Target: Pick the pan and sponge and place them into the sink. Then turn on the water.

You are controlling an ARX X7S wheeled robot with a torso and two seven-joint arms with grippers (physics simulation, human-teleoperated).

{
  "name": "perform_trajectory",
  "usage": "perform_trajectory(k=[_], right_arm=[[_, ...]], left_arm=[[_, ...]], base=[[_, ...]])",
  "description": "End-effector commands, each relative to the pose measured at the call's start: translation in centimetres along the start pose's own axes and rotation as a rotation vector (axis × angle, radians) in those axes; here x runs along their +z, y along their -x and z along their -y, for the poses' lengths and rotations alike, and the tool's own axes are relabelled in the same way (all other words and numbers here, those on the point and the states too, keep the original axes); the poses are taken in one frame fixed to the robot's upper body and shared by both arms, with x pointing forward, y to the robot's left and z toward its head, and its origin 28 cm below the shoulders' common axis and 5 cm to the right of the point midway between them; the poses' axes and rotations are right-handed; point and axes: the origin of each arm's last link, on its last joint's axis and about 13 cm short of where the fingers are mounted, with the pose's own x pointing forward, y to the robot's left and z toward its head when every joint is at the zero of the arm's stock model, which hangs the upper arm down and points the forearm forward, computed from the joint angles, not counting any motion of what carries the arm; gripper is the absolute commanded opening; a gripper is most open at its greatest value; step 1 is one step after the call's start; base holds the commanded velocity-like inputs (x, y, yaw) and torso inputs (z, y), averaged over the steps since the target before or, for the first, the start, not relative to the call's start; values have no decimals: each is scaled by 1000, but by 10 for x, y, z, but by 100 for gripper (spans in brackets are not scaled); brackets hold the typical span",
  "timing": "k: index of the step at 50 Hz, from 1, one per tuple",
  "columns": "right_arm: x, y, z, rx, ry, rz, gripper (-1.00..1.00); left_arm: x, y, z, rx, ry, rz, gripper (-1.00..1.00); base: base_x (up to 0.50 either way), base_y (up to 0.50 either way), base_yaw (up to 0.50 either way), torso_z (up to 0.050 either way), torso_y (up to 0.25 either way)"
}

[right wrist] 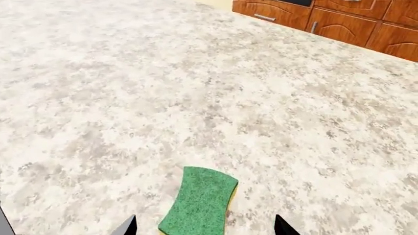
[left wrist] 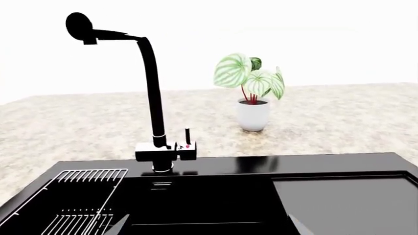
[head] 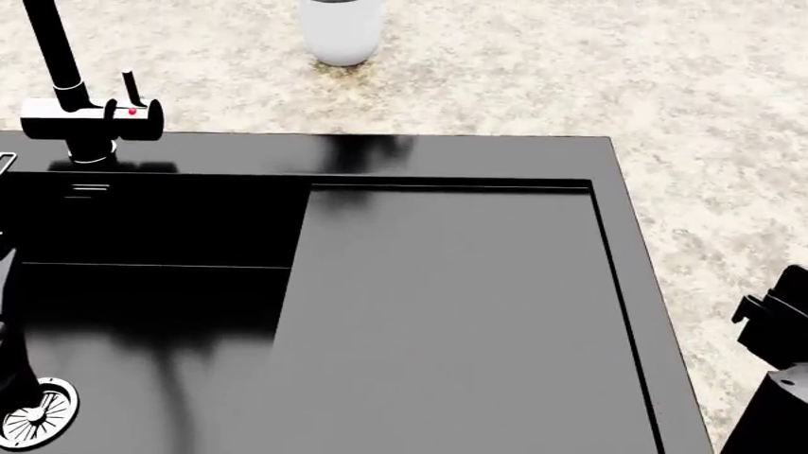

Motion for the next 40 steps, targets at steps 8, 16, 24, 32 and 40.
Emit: perform_trajectory(k=[8, 16, 24, 32, 40], right_arm=[[-5, -40, -22, -80, 14, -104, 100], [-4, -53, -26, -95, -11, -148, 100], [-4, -62, -31, -102, -12, -180, 100], [-13, -70, -29, -114, -14, -217, 100], [-25, -79, -27, -85, -50, -299, 100]], left_arm=[[-3, 0, -3, -8, 27, -6, 100], [-4, 0, -1, -4, 30, -8, 100], [-4, -1, 0, -3, 25, -11, 100], [-4, -1, -1, -4, 24, -12, 100], [-4, 2, -4, 3, 23, -15, 100]], base=[[0, 0, 0, 0, 0], [0, 0, 0, 0, 0], [0, 0, 0, 0, 0], [0, 0, 0, 0, 0], [0, 0, 0, 0, 0]])
